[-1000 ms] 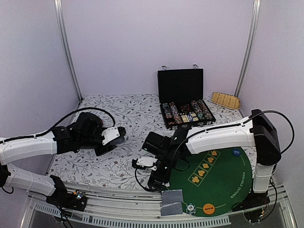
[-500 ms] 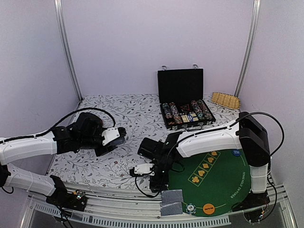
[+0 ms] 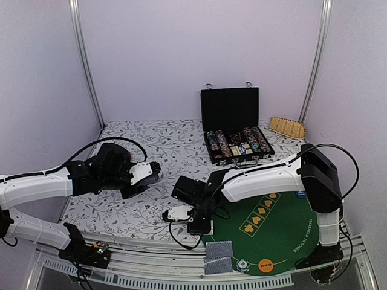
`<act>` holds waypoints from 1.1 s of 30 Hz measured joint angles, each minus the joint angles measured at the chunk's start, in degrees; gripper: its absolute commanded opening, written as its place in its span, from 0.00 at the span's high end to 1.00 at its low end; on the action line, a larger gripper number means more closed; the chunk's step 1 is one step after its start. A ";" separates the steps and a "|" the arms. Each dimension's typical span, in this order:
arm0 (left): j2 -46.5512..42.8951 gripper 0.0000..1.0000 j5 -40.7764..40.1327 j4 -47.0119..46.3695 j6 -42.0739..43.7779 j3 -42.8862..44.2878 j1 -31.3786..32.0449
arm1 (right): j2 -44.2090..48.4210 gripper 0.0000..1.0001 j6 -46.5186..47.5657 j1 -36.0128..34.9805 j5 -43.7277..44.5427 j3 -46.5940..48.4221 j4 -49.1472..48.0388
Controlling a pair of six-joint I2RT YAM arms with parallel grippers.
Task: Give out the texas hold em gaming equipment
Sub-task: Pick up the poker card from the poker table mat, then distribute the poker card in the community card area.
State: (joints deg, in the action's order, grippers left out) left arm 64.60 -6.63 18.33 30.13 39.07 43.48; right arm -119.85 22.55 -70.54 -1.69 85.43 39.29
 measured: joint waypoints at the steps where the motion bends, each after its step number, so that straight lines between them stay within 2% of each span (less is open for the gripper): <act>1: 0.00 0.48 0.00 0.00 0.00 0.00 0.00 | 0.00 0.52 -0.15 0.00 0.20 0.02 0.02; 5: 0.00 0.48 0.00 0.00 0.00 0.00 0.00 | 0.00 0.58 -0.87 -0.02 0.50 0.02 0.07; 16: 0.00 0.48 -0.02 0.00 0.00 0.00 0.00 | 1.36 0.60 -4.74 0.61 -1.01 -0.50 0.04; 27: 0.00 0.48 -0.02 0.00 0.00 0.00 0.00 | 14.82 0.60 -11.61 7.04 -3.02 -8.76 0.15; 33: 0.00 0.48 -0.02 0.02 0.00 0.00 0.00 | 16.74 0.61 -17.99 7.96 -3.39 -15.69 3.61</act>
State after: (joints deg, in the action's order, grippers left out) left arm 64.60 -6.66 18.35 30.13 39.07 43.48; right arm -103.11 4.56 -62.59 -5.08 69.73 42.89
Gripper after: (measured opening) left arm 0.523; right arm 0.395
